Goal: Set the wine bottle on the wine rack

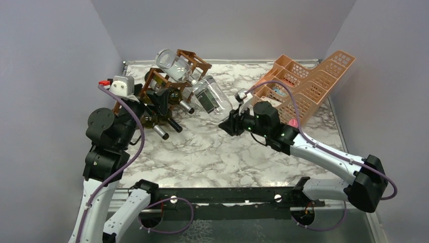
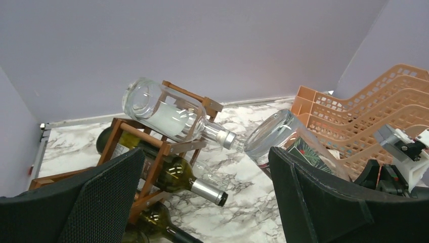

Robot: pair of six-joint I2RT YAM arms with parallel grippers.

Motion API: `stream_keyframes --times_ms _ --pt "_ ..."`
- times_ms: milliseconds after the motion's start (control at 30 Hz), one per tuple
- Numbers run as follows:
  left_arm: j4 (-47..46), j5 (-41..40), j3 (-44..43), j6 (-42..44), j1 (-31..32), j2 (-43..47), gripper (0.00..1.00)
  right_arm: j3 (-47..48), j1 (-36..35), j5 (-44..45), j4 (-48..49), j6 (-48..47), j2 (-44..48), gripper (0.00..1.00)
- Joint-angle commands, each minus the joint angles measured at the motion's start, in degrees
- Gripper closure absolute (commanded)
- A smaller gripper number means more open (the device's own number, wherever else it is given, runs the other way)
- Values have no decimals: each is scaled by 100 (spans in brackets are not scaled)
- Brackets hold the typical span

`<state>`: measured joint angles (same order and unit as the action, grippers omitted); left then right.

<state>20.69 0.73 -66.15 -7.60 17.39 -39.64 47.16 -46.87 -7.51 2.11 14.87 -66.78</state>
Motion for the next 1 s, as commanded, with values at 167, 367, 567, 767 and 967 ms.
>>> stream_keyframes --times_ms 167,367,567,767,967 --pt "-74 -655 -242 98 34 330 1 2364 -545 -317 919 55 -1447 99" --pt "-125 -918 -217 174 37 625 1 4064 -779 -382 403 82 -2771 99" --pt "-77 -983 -221 214 32 734 1 5232 -821 -432 161 157 -3727 99" --pt "-41 -944 -254 214 35 715 1 6280 -841 -599 -65 204 -4606 99" --pt "5 -970 -283 249 34 712 1 6963 -871 -518 -222 198 -5200 99"
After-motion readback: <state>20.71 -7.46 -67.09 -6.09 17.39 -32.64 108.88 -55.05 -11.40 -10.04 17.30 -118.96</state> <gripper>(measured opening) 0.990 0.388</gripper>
